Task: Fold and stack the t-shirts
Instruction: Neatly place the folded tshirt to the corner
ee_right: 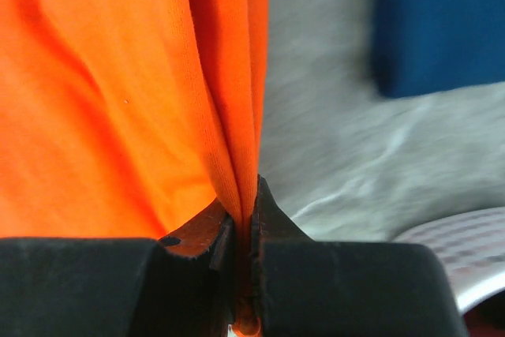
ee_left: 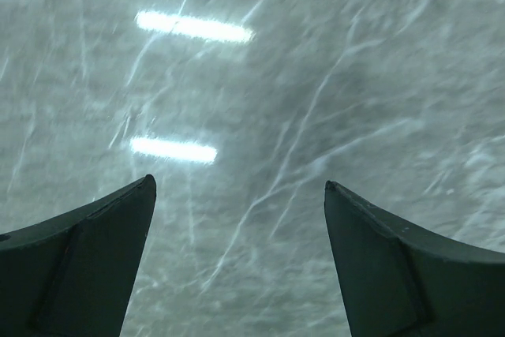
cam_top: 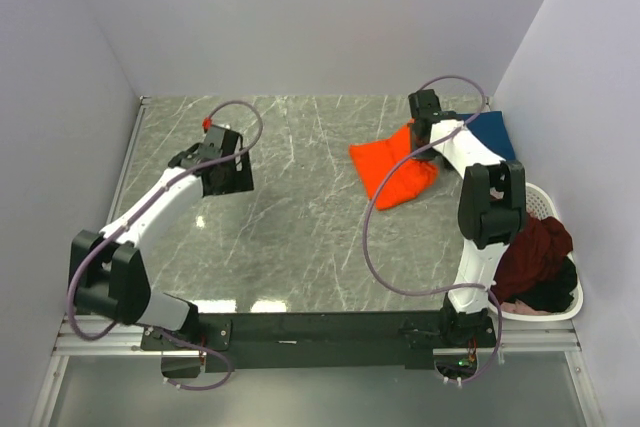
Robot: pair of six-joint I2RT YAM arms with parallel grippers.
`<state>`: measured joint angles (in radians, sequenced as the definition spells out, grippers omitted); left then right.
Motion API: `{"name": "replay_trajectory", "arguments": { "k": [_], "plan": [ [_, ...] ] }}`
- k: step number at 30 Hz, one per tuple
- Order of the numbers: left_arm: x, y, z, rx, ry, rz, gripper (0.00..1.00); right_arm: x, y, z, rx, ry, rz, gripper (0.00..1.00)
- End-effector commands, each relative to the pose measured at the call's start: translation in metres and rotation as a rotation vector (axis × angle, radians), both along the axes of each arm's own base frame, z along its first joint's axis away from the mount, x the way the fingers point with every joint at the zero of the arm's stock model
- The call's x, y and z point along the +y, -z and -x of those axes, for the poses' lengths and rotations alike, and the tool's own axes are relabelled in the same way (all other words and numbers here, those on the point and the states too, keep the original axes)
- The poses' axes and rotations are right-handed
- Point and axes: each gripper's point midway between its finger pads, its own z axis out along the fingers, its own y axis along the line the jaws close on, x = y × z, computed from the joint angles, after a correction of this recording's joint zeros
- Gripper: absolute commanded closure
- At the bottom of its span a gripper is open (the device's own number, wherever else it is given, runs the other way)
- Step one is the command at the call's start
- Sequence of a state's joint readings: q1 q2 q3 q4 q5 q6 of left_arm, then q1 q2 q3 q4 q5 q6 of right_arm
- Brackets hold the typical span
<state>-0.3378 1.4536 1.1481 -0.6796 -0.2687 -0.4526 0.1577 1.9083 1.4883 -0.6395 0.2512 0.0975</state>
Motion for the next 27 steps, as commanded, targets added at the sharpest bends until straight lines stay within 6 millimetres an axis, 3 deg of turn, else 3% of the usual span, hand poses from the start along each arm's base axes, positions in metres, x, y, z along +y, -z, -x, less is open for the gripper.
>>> {"name": "replay_trajectory", "arguments": {
  "k": [1, 4, 9, 15, 16, 27],
  "plan": [
    [0.02, -0.005, 0.009, -0.067, -0.061, -0.003, 0.07, -0.037, -0.027, -0.025, -0.057, 0.045, 0.151, 1.0],
    [0.023, 0.007, 0.016, -0.037, -0.075, 0.014, 0.07, -0.053, -0.035, -0.038, -0.067, 0.074, 0.192, 1.0],
    [0.02, 0.006, 0.016, -0.045, -0.064, 0.033, 0.07, -0.084, -0.056, -0.056, -0.091, 0.12, 0.226, 1.0],
    [0.018, 0.013, 0.017, -0.013, -0.056, 0.045, 0.08, -0.096, -0.077, -0.076, -0.163, 0.154, 0.177, 1.0],
    [0.018, 0.013, 0.017, -0.011, -0.057, 0.043, 0.08, -0.11, -0.078, -0.074, -0.156, 0.183, 0.176, 1.0],
    [0.019, 0.017, 0.016, 0.002, -0.06, 0.052, 0.08, -0.125, -0.107, -0.082, -0.219, 0.212, 0.149, 1.0]
  ]
}}
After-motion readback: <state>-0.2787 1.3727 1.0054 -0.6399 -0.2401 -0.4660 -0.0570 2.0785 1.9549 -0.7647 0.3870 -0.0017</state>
